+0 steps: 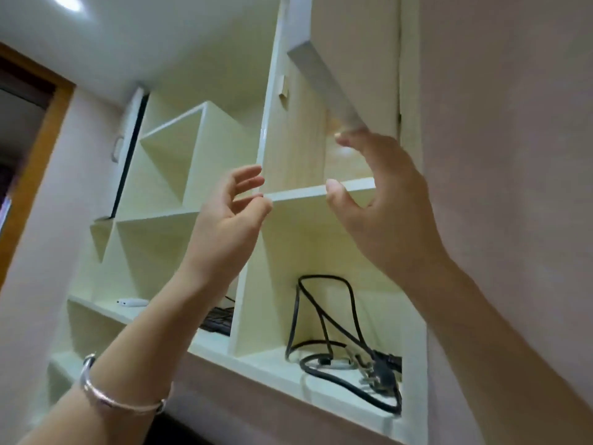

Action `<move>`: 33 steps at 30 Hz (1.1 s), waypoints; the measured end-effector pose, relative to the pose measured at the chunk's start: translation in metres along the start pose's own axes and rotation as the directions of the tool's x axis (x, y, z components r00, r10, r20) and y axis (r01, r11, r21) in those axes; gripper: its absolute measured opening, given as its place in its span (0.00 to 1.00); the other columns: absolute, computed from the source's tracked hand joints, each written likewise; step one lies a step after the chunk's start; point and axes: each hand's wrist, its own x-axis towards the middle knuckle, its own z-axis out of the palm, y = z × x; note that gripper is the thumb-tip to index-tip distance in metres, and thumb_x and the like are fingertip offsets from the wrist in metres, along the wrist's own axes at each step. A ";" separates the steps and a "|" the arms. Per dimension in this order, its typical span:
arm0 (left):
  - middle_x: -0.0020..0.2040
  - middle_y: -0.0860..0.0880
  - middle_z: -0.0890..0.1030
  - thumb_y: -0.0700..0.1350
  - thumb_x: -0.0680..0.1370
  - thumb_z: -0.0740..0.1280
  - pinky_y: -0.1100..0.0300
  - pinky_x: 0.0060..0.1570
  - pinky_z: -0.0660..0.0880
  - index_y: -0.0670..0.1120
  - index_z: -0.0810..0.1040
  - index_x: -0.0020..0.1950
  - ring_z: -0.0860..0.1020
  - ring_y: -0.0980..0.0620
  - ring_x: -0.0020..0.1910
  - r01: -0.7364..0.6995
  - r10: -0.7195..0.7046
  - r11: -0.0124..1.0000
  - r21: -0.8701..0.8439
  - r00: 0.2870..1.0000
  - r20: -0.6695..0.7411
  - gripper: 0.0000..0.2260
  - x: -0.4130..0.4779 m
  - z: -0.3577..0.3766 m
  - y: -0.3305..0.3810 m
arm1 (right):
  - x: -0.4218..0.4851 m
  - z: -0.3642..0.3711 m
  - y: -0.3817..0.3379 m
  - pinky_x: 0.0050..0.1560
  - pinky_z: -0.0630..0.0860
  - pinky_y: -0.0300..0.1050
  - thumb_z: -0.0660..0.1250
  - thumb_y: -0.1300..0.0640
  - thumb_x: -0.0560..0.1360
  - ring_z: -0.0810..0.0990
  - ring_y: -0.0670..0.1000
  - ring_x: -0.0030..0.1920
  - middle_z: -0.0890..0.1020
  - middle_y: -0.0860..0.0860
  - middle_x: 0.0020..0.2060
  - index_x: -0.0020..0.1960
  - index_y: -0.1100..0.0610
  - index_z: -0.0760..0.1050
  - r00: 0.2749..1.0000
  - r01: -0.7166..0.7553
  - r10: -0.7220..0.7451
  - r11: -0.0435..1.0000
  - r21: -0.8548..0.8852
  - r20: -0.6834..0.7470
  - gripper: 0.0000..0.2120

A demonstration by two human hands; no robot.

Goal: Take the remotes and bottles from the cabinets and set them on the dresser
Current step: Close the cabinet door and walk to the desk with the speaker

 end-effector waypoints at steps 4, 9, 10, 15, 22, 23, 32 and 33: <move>0.57 0.52 0.77 0.44 0.80 0.58 0.56 0.64 0.71 0.52 0.73 0.58 0.76 0.55 0.59 -0.034 0.034 0.991 -0.133 0.999 -0.004 0.09 0.037 0.012 0.038 | 0.030 0.004 0.004 0.46 0.65 0.24 0.65 0.65 0.68 0.72 0.50 0.44 0.75 0.51 0.40 0.44 0.64 0.78 0.958 0.113 -0.126 0.991 -0.066 -0.256 0.06; 0.47 0.55 0.84 0.54 0.80 0.54 0.59 0.55 0.76 0.52 0.78 0.51 0.82 0.57 0.50 -0.117 0.172 0.869 -0.481 0.983 0.071 0.14 0.055 0.002 0.080 | 0.029 0.005 0.003 0.57 0.70 0.33 0.66 0.62 0.68 0.74 0.52 0.52 0.73 0.48 0.49 0.52 0.55 0.71 0.975 0.173 -0.161 0.983 0.066 -0.155 0.13; 0.44 0.55 0.84 0.55 0.78 0.56 0.60 0.51 0.78 0.51 0.79 0.50 0.82 0.57 0.47 -0.115 0.177 0.847 -0.520 0.982 0.070 0.14 0.056 -0.001 0.083 | 0.029 0.006 0.002 0.61 0.71 0.41 0.66 0.62 0.69 0.74 0.53 0.56 0.74 0.47 0.53 0.56 0.55 0.72 0.978 0.175 -0.167 0.983 0.054 -0.124 0.16; 0.53 0.48 0.80 0.42 0.75 0.67 0.57 0.59 0.75 0.45 0.74 0.60 0.79 0.51 0.56 -0.142 0.109 0.900 -0.411 0.989 -0.103 0.14 0.069 -0.011 0.053 | 0.035 0.027 0.001 0.68 0.68 0.44 0.67 0.60 0.71 0.72 0.53 0.66 0.75 0.53 0.64 0.67 0.56 0.72 0.985 0.173 -0.172 0.984 -0.027 0.031 0.24; 0.52 0.48 0.81 0.41 0.77 0.65 0.64 0.50 0.76 0.40 0.72 0.65 0.79 0.56 0.47 0.028 -0.062 0.964 -0.264 0.990 -0.123 0.17 0.100 -0.023 -0.035 | 0.045 0.071 0.017 0.72 0.57 0.41 0.62 0.52 0.76 0.58 0.46 0.72 0.66 0.47 0.71 0.71 0.49 0.65 0.940 0.167 -0.061 0.940 -0.296 0.335 0.24; 0.52 0.48 0.80 0.42 0.77 0.66 0.69 0.46 0.76 0.41 0.73 0.65 0.78 0.57 0.46 0.026 -0.054 0.974 -0.225 0.991 -0.123 0.17 0.103 -0.023 -0.043 | 0.048 0.072 0.020 0.71 0.58 0.41 0.62 0.53 0.76 0.60 0.46 0.71 0.67 0.47 0.71 0.70 0.50 0.67 0.939 0.155 -0.052 0.946 -0.285 0.339 0.23; 0.60 0.45 0.78 0.51 0.76 0.66 0.58 0.59 0.70 0.42 0.74 0.64 0.75 0.50 0.57 0.156 -0.158 0.987 -0.023 0.964 -0.214 0.20 0.120 -0.003 -0.094 | 0.064 0.076 0.042 0.65 0.61 0.45 0.62 0.55 0.74 0.69 0.50 0.65 0.78 0.50 0.59 0.60 0.54 0.77 0.988 0.063 0.002 0.903 -0.424 0.152 0.15; 0.62 0.44 0.77 0.52 0.76 0.66 0.56 0.62 0.70 0.42 0.73 0.65 0.75 0.49 0.59 0.197 -0.197 0.980 -0.020 0.957 -0.211 0.21 0.123 0.000 -0.098 | 0.066 0.079 0.044 0.66 0.59 0.44 0.62 0.55 0.74 0.68 0.50 0.65 0.77 0.49 0.61 0.60 0.54 0.76 0.987 0.054 0.019 0.894 -0.446 0.157 0.15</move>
